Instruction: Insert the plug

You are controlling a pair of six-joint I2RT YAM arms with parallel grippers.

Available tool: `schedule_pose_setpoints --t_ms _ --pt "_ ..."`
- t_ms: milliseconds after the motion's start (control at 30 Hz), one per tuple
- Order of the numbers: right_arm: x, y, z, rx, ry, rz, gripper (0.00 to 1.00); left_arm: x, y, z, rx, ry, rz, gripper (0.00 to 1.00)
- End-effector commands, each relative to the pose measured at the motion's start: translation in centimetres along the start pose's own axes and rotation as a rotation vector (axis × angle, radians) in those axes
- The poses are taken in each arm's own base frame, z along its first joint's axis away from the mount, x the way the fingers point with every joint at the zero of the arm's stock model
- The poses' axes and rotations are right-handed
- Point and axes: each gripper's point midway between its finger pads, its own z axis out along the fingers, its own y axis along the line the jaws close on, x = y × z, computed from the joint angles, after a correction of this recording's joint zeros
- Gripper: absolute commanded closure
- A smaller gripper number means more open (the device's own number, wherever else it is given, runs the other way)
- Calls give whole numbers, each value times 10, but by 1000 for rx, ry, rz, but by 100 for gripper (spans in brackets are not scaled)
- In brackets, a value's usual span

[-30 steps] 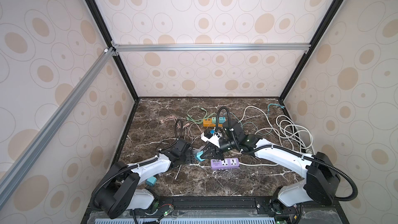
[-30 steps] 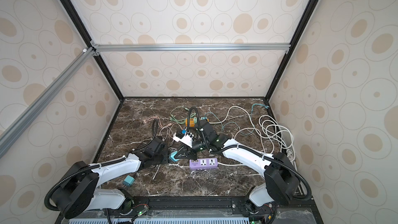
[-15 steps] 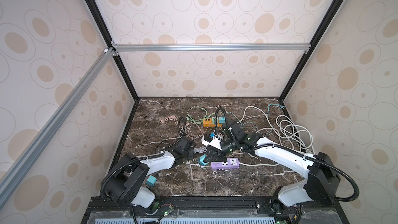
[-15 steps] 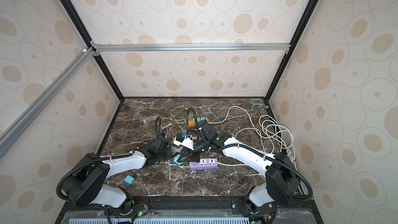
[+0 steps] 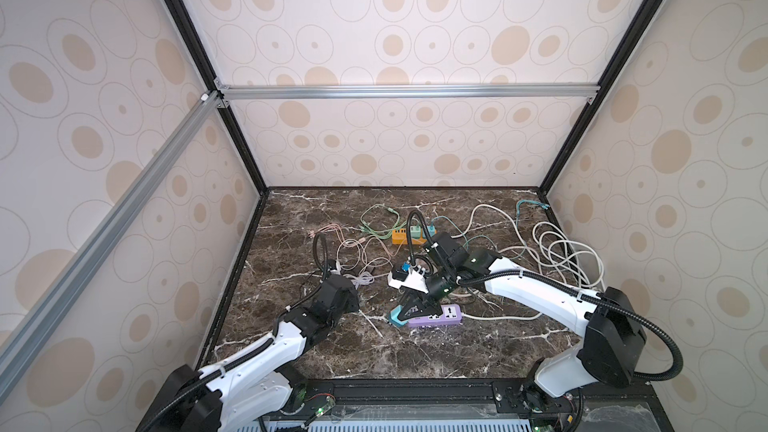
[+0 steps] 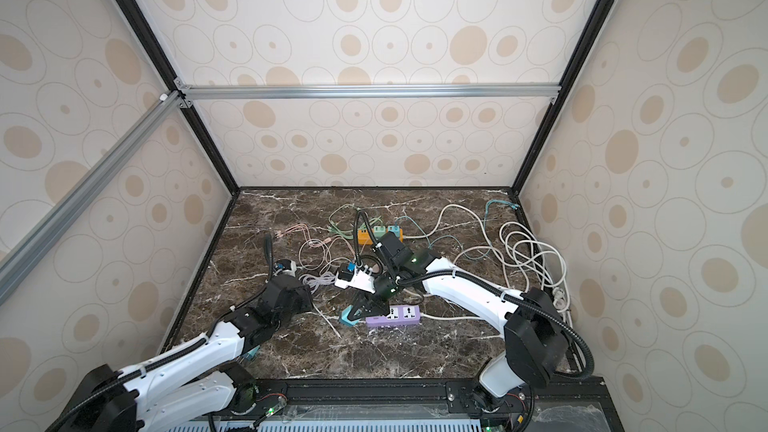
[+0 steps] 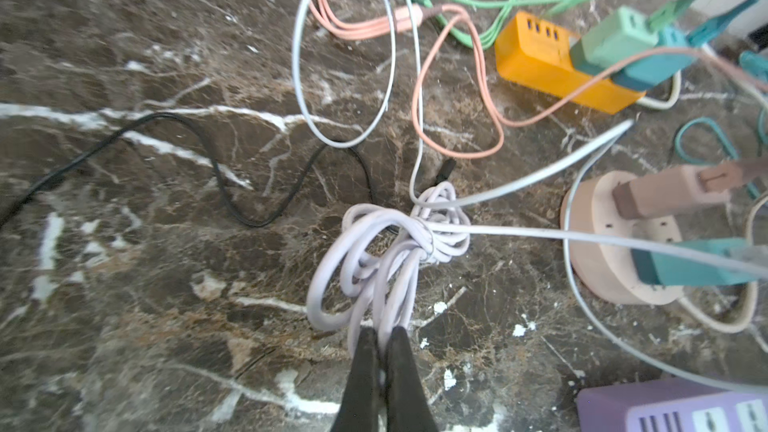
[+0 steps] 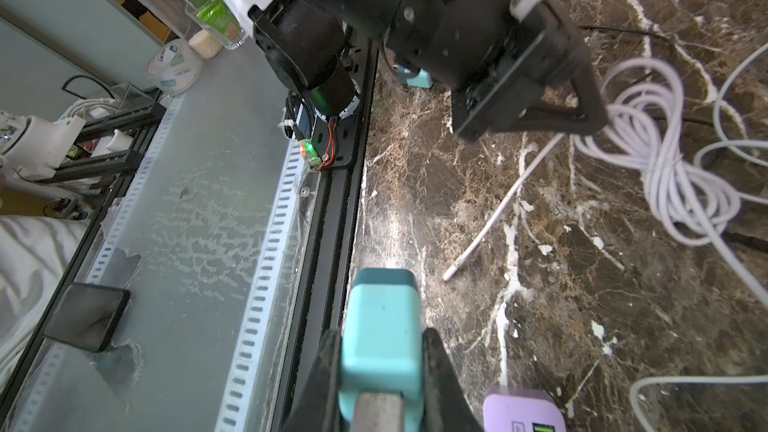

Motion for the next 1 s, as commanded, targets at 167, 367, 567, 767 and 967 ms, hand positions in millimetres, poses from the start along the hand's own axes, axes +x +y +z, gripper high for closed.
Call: schedule_pose_setpoints --t_ms 167,367,567,767,967 --pt "22 9 -6 -50 150 -22 100 -60 11 -59 13 -259 -173 100" --pt "53 6 -19 -30 349 5 100 -120 2 -128 73 -444 -170 100" --pt "75 -9 -43 78 466 23 100 -155 -41 -183 294 -505 -62 100" --pt "98 -28 -66 192 583 46 100 -156 -79 -192 470 -483 20 100" --pt "106 -43 -67 242 584 1 100 -163 -58 -196 388 -540 -42 100"
